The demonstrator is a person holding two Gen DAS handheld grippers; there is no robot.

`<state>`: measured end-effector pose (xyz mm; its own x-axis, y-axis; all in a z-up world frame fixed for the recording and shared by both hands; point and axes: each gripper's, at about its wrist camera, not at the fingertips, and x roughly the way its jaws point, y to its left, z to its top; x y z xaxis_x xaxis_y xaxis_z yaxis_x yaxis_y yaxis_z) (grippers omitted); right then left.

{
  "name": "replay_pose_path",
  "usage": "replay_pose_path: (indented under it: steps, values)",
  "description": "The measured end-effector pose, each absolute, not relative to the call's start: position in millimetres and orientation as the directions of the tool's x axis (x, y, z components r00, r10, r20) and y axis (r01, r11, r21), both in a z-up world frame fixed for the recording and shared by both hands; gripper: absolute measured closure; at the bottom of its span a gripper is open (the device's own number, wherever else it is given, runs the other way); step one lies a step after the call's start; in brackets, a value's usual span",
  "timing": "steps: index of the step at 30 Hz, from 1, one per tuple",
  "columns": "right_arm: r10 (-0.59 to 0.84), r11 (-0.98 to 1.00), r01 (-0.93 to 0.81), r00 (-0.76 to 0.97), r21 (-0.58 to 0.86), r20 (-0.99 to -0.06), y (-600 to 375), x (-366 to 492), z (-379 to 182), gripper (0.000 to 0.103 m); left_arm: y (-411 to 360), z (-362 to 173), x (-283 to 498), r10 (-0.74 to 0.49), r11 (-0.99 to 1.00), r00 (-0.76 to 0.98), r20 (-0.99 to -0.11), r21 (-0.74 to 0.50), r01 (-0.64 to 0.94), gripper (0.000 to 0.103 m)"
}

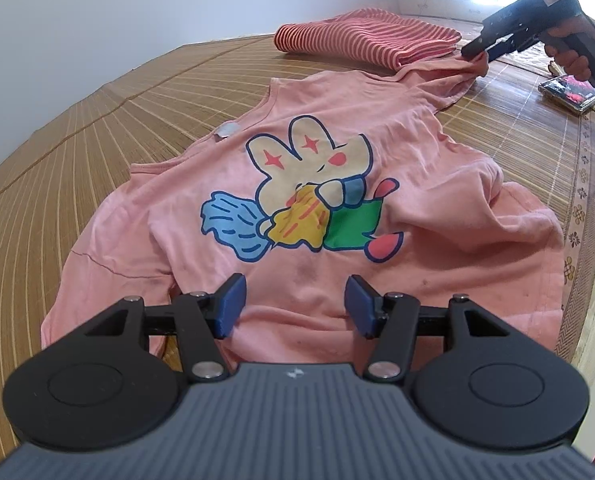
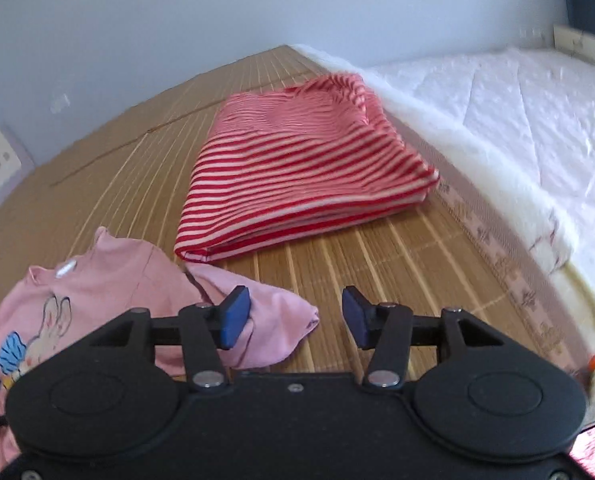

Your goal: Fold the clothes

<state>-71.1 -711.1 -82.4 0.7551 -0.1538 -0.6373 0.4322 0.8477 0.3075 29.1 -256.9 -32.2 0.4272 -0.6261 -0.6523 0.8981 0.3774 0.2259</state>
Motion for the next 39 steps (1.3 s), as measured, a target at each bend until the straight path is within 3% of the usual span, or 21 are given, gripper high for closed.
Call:
replay_pose_path:
  steps: [7,13,17,21,26,30,34,35,39]
  values:
    - [0.144,0.949,0.085,0.741,0.304,-0.655,-638,-44,-83,0.051,-258,-33,29,-0.628,0.380,0.430,-0.649,0.227,0.897,0.041]
    - [0.293,0.956,-0.192,0.678,0.222,-0.674,-577,-50,-73,0.043,-258,-34,30,-0.631,0.385,0.424,-0.649,0.213,0.898,0.041]
    - [0.314,0.942,-0.160,0.731,0.295,-0.606,-600,-59,-58,0.041,-258,-33,31,-0.633,0.384,0.422,-0.649,0.211,0.899,0.041]
    - [0.172,0.957,0.009,0.789,0.291,-0.590,-638,-54,-59,0.039,-258,-34,32,-0.635,0.386,0.420,-0.648,0.205,0.899,0.041]
    - [0.058,0.937,0.186,0.751,0.295,-0.658,-651,-20,-90,0.061,-257,-34,31,-0.637,0.386,0.422,-0.646,0.206,0.899,0.041]
    - [0.097,0.938,0.149,0.755,0.314,-0.648,-642,-9,-98,0.068,-257,-34,30,-0.637,0.387,0.424,-0.644,0.208,0.898,0.041]
    - [0.110,0.954,0.105,0.750,0.282,-0.652,-628,-7,-100,0.084,-257,-34,29,-0.637,0.389,0.425,-0.643,0.207,0.898,0.041]
    - [0.103,0.956,0.106,0.749,0.273,-0.654,-627,-7,-100,0.092,-257,-35,29,-0.637,0.389,0.425,-0.643,0.208,0.897,0.040]
    - [0.021,0.959,0.164,0.772,0.231,-0.635,-629,-12,-96,0.100,-257,-35,29,-0.638,0.390,0.428,-0.641,0.210,0.897,0.040]
